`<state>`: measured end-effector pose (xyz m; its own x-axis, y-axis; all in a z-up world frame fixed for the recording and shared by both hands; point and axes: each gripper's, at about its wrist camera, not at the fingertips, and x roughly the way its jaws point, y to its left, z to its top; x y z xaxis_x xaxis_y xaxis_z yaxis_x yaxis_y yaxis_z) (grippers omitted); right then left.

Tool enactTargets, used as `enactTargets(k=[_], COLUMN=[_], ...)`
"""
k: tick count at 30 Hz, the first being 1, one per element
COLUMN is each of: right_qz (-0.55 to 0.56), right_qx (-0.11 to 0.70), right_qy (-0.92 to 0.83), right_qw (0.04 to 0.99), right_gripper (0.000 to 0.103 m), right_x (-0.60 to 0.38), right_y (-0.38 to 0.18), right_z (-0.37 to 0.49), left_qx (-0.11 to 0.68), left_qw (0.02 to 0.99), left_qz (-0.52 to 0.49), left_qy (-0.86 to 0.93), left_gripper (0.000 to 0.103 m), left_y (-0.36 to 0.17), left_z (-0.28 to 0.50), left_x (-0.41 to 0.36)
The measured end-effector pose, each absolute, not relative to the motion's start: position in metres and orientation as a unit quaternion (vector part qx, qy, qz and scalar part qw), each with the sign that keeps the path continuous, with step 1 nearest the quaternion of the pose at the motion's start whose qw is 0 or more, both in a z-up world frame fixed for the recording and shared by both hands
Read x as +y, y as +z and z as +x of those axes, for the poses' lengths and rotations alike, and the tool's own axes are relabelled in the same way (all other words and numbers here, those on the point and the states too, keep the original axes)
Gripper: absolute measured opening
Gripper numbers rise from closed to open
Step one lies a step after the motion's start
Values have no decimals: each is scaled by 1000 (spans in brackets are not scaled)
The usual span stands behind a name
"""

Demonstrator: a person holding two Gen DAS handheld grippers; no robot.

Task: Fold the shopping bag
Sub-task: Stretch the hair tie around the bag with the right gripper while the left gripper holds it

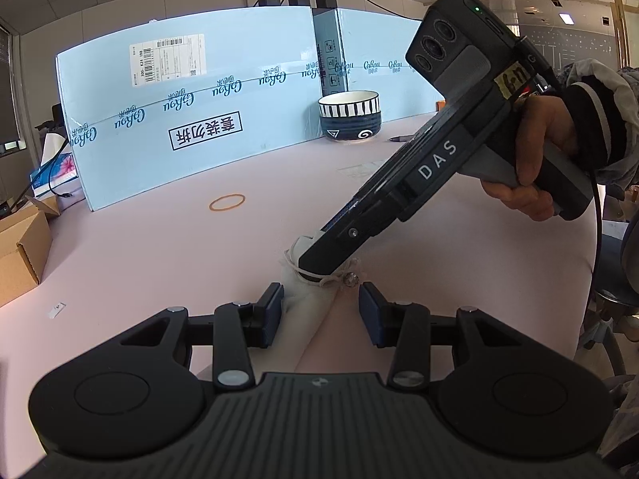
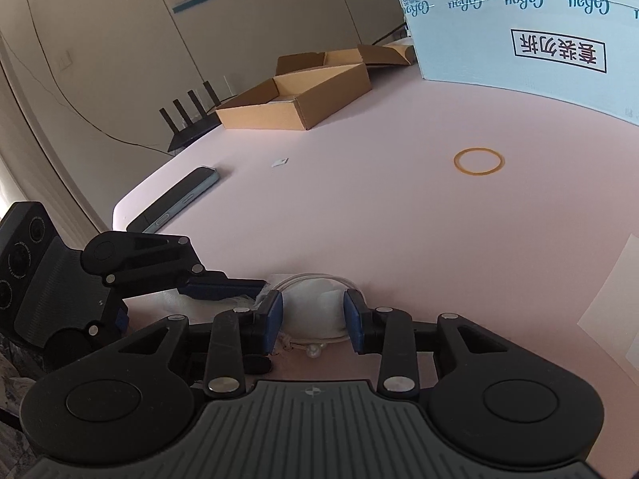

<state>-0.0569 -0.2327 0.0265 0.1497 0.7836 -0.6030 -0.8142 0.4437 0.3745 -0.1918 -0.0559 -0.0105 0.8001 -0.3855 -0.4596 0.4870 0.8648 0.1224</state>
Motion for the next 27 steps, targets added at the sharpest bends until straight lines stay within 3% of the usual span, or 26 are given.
enactTargets(k=[7,11,15,20,24,27], right_qz=[-81,-73,-75,-39,-85,-138], right_qx=[347,335,313,274,209,167], right_qy=[530,538,538,527,515,504], right_qw=[770,770,779,804,827,836], right_gripper=[31,11,10,10,10,10], right_x=[-226,-229,-230,-248,-250,-246], right_y=[27,26,31,46,61,64], right_z=[-75,-81,-89,-88,-101,-114], left_qx=[214,214,208,150,121,128], left_qw=[942,942,944,965,960,951], left_qz=[120,118,109,5,-124,-162], left_qy=[-230,-230,-233,-215,-221,-231], left_gripper=[39,40,44,44,45,47], left_y=[-11,-11,-10,5,18,20], left_z=[-191,-191,-191,-203,-206,-201], left_x=[-58,-58,-55,-25,3,5])
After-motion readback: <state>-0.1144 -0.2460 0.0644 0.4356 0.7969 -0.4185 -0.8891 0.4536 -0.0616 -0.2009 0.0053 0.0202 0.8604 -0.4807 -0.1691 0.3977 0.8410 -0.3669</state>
